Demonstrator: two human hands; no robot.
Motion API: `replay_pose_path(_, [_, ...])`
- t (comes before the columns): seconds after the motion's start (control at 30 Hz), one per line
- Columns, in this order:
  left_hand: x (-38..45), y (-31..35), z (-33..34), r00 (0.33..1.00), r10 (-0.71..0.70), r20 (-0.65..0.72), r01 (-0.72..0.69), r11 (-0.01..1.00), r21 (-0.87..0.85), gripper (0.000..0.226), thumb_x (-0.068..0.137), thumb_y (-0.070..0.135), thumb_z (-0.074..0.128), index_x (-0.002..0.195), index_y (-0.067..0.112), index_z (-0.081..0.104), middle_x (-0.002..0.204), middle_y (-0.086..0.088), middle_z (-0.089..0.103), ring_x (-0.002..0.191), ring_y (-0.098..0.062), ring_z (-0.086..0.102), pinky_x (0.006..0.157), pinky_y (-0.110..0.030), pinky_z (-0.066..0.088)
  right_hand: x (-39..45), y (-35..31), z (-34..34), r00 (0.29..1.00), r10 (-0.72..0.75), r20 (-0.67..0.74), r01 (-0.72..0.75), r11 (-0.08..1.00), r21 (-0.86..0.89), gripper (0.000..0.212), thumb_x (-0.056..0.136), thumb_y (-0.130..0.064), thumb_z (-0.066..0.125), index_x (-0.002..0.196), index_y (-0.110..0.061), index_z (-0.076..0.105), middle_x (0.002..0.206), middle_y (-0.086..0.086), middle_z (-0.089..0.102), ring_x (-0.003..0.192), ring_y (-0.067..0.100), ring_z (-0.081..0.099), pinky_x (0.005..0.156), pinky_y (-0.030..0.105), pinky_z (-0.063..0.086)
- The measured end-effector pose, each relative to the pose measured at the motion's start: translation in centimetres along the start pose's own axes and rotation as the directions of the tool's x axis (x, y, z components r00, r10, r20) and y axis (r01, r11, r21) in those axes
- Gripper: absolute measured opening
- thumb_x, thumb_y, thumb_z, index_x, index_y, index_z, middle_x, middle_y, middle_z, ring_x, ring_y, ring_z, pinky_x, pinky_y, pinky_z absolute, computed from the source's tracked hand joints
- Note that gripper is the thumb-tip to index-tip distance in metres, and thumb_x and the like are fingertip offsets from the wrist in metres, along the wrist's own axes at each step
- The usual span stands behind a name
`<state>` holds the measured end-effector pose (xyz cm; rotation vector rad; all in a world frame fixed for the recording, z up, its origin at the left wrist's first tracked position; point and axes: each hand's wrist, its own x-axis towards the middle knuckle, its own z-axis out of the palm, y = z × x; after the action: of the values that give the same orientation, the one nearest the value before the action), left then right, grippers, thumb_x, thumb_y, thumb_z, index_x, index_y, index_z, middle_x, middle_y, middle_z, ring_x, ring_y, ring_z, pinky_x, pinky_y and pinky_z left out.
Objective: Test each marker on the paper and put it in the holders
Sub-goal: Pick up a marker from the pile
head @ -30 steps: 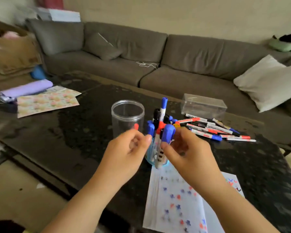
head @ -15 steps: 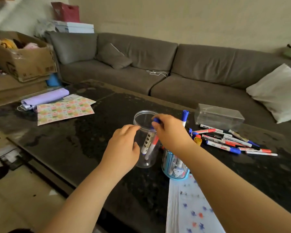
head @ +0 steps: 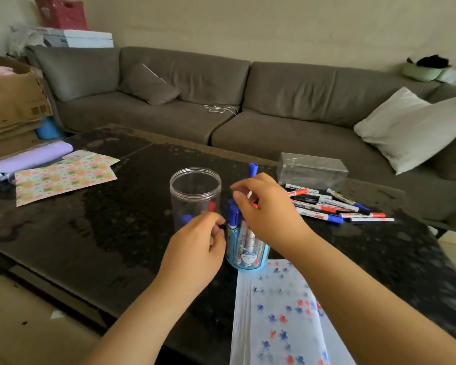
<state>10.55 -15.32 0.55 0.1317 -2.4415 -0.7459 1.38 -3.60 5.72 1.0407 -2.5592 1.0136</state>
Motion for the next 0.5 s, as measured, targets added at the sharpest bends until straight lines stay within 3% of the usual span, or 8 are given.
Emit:
replay_pose_path(0.17, [-0.3, 3.7, 3.5, 0.986, 0.105, 0.131, -0.087, 0.987, -0.135, 0.020, 0.090, 0.020, 0.055, 0.109, 0.021, 0.062, 0.099, 0.013, 0.061, 0.084, -0.001, 0.056, 0.074, -0.016, 0.049, -4.9, 6.2, -3.5, 0.961, 0.267, -0.069, -0.267, 0.964, 0.010, 0.012, 0.094, -0.019, 0.054, 0.100, -0.020, 0.063, 0.086, -0.004, 0.061, 0.076, 0.011, 0.055, 0.067, 0.019, 0.041])
replay_pose_path(0.23, [-0.2, 5.1, 5.6, 0.977, 0.137, 0.163, -0.109, 0.979, -0.169, 0.018, 0.089, 0.017, 0.057, 0.106, 0.019, 0.064, 0.095, 0.010, 0.063, 0.080, -0.004, 0.057, 0.075, -0.024, 0.050, -6.9, 9.3, -4.8, 0.913, 0.403, -0.064, -0.404, 0.914, -0.016, 0.013, 0.094, -0.020, 0.054, 0.104, -0.019, 0.063, 0.087, -0.006, 0.061, 0.076, 0.008, 0.056, 0.067, 0.014, 0.041])
replay_pose_path(0.3, [0.0, 6.4, 7.9, 0.970, 0.154, 0.190, -0.119, 0.976, -0.183, 0.018, 0.088, 0.015, 0.057, 0.104, 0.020, 0.064, 0.092, 0.009, 0.063, 0.076, -0.005, 0.055, 0.072, -0.023, 0.046, -8.6, 12.4, -5.8, 0.856, 0.514, -0.056, -0.517, 0.855, -0.049, 0.018, 0.094, -0.021, 0.055, 0.110, -0.020, 0.062, 0.095, -0.005, 0.062, 0.079, 0.007, 0.056, 0.069, 0.011, 0.040])
replay_pose_path(0.4, [0.4, 8.3, 11.0, 0.950, 0.176, 0.257, -0.128, 0.973, -0.194, 0.023, 0.090, 0.016, 0.053, 0.111, 0.022, 0.061, 0.098, 0.009, 0.061, 0.075, -0.003, 0.052, 0.074, -0.023, 0.048, -10.0, 16.2, -7.0, 0.783, 0.620, -0.047, -0.621, 0.776, -0.108, 0.026, 0.095, -0.023, 0.054, 0.120, -0.019, 0.059, 0.115, 0.001, 0.063, 0.095, 0.015, 0.059, 0.082, 0.020, 0.045])
replay_pose_path(0.5, [1.1, 9.8, 13.6, 0.928, 0.171, 0.331, -0.116, 0.977, -0.179, 0.028, 0.092, 0.019, 0.051, 0.120, 0.025, 0.055, 0.106, 0.009, 0.059, 0.082, -0.003, 0.052, 0.071, -0.014, 0.044, -10.3, 19.1, -7.8, 0.761, 0.648, -0.021, -0.640, 0.746, -0.183, 0.033, 0.095, -0.022, 0.053, 0.128, -0.017, 0.055, 0.123, 0.003, 0.059, 0.105, 0.017, 0.059, 0.089, 0.023, 0.046])
